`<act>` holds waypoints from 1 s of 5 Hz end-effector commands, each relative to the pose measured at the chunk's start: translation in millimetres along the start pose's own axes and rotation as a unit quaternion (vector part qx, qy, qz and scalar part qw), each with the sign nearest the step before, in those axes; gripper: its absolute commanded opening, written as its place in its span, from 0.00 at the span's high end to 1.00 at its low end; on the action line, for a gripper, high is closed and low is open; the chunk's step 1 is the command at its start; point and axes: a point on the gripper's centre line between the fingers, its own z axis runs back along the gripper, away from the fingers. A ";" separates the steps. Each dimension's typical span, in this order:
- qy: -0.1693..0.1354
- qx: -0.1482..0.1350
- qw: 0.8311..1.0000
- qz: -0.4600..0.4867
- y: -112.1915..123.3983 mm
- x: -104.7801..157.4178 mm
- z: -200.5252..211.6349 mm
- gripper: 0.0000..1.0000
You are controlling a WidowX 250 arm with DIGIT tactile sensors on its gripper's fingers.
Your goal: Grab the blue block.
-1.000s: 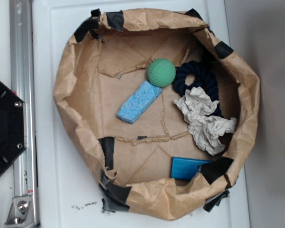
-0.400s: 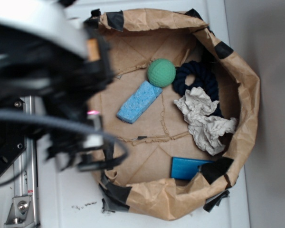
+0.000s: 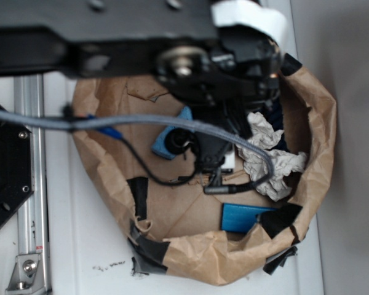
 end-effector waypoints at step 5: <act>-0.035 -0.115 0.986 -0.115 -97.7 17.6 -80.0 0.00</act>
